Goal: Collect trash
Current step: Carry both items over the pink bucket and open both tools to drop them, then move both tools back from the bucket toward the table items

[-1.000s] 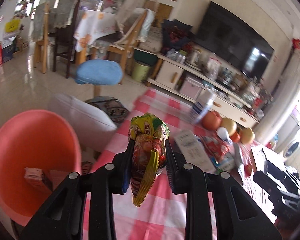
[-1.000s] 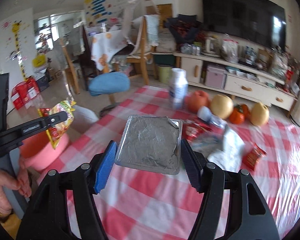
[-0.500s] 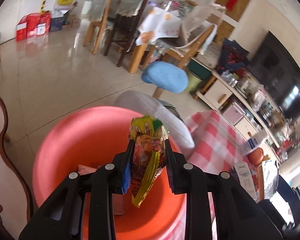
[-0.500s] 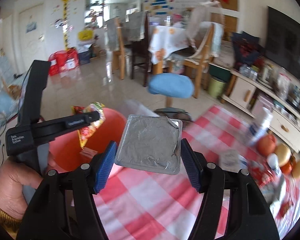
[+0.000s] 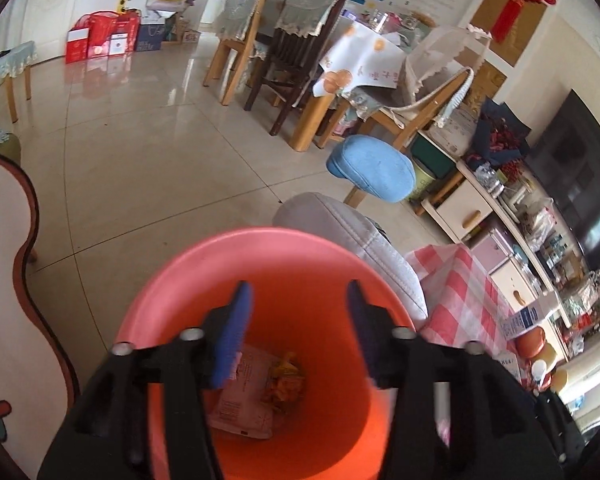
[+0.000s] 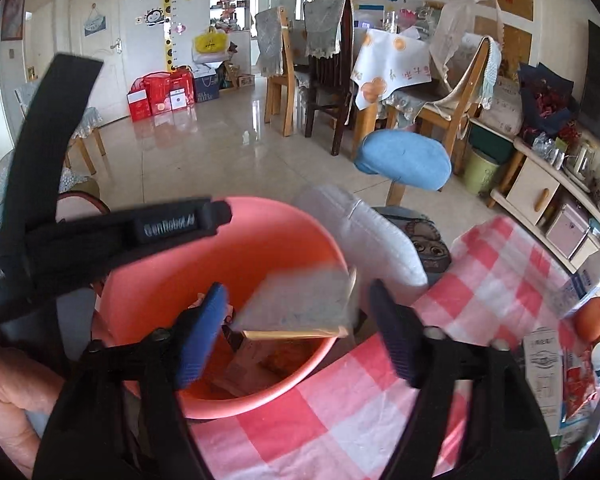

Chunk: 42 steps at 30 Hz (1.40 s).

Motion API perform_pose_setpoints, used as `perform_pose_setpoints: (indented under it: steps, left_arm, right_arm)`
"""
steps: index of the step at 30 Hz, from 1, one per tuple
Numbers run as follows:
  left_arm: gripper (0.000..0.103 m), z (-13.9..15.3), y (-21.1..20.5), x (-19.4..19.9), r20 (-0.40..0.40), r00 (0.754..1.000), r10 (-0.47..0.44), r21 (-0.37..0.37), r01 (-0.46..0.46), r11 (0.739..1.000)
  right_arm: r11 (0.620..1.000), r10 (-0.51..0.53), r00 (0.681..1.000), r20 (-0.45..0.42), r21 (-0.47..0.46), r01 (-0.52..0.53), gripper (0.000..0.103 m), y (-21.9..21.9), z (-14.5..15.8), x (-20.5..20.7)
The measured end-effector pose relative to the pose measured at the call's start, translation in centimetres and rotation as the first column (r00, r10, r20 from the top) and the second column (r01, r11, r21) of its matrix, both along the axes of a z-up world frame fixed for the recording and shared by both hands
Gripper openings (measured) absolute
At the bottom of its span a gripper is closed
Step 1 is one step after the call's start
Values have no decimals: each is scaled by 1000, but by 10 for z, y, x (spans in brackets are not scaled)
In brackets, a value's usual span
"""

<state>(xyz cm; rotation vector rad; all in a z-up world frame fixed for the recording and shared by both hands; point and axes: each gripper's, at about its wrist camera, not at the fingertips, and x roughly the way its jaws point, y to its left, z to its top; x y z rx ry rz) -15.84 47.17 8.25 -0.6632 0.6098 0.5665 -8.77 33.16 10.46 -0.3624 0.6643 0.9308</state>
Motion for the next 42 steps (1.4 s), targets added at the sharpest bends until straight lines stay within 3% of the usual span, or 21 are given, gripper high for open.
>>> perform_pose_setpoints:
  steps: [4, 9, 12, 15, 20, 24, 28, 32, 39, 42]
  left_arm:
    - [74, 3, -2, 0, 6, 1000, 17, 24, -17, 1000]
    - [86, 7, -6, 0, 22, 999, 23, 46, -24, 999]
    - [88, 11, -13, 2, 56, 998, 4, 56, -7, 998]
    - [88, 18, -24, 3, 144, 988, -50, 83, 38, 996]
    - [91, 36, -51, 3, 275, 953, -126, 208, 69, 976]
    - [95, 46, -74, 9, 314, 928, -201, 303, 102, 948]
    - [95, 52, -99, 23, 280, 909, -308, 379, 190, 906]
    - [95, 53, -126, 44, 152, 908, -392, 434, 295, 851]
    - [95, 40, -170, 59, -10, 873, -488, 467, 435, 770]
    - [95, 38, -180, 60, -14, 855, -518, 470, 463, 752]
  right_arm:
    - [999, -39, 999, -4, 25, 39, 87, -12, 0, -2]
    - [993, -108, 994, 6, 43, 108, 91, -40, 4, 0]
    - [988, -145, 989, 3, 50, 144, 93, -57, 3, 0]
    - [984, -175, 984, 15, 38, 175, 94, -73, 0, -2]
    - [980, -197, 980, 38, 28, 196, 96, -97, -7, -10]
    - [973, -229, 972, 55, 25, 228, 99, -119, -12, -12]
    - [965, -263, 964, 42, 10, 263, 99, -138, -17, -10]
    - [954, -298, 953, 54, -1, 299, 99, -158, -19, -9]
    - [941, -336, 940, 60, -31, 338, 99, -185, -25, -10]
    - [934, -353, 933, 72, -31, 356, 99, -197, -25, -12]
